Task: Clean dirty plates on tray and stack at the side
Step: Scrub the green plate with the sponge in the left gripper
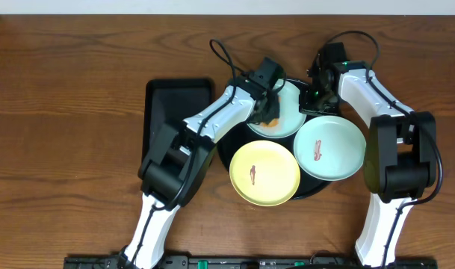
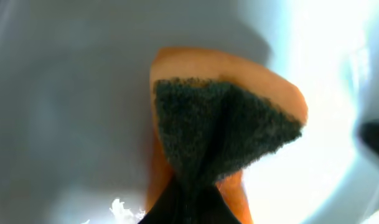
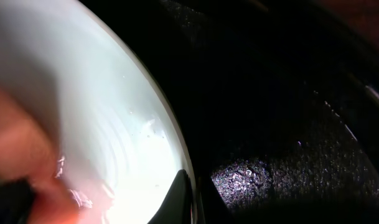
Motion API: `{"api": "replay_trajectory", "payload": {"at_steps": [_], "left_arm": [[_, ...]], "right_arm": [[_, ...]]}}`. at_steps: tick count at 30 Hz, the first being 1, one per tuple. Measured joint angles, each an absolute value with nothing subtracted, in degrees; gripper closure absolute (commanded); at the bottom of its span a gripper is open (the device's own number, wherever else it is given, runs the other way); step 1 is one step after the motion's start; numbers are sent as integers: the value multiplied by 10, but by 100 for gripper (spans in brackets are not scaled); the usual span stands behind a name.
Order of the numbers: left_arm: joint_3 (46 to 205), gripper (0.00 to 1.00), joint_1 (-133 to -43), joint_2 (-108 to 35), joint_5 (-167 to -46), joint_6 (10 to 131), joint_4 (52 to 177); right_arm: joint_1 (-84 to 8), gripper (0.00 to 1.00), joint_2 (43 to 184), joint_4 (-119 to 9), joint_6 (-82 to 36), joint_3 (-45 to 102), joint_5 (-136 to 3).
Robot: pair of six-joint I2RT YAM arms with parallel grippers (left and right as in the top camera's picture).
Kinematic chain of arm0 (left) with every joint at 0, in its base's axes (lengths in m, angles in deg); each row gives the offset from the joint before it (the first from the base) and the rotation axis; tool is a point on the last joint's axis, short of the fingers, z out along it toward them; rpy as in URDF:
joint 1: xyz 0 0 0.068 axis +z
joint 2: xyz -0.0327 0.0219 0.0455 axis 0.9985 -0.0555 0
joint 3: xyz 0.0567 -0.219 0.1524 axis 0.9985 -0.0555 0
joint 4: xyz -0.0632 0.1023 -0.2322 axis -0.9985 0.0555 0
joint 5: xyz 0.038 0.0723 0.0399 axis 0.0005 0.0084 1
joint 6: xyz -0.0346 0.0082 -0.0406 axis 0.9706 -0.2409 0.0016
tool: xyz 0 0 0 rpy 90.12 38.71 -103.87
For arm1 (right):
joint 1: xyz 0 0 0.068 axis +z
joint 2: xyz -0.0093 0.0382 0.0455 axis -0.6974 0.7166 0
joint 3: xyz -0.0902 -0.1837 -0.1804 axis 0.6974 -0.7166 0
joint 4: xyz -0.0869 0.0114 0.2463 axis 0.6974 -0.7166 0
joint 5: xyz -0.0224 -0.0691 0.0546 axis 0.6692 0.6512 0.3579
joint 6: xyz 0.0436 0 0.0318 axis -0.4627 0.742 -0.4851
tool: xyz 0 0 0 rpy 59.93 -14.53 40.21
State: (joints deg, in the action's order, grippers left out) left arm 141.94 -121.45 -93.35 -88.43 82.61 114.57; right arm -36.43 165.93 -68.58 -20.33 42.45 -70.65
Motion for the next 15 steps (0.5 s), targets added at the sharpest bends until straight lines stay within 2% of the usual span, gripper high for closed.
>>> {"api": "replay_trajectory", "payload": {"at_steps": [4,11,15], "left_arm": [[1418,93,-1216,-923,-805,800,1200],[1403,93,-1222,-895,-697,773,1216],[1392,92,-1215,-831,-643,763,1233]], "right_arm": [[-364,99,1659,-686,-203,425,-707],[-356,99,1659,-691,-203,425,-723],[-355,99,1659,-693,-203,425,-720]]}}
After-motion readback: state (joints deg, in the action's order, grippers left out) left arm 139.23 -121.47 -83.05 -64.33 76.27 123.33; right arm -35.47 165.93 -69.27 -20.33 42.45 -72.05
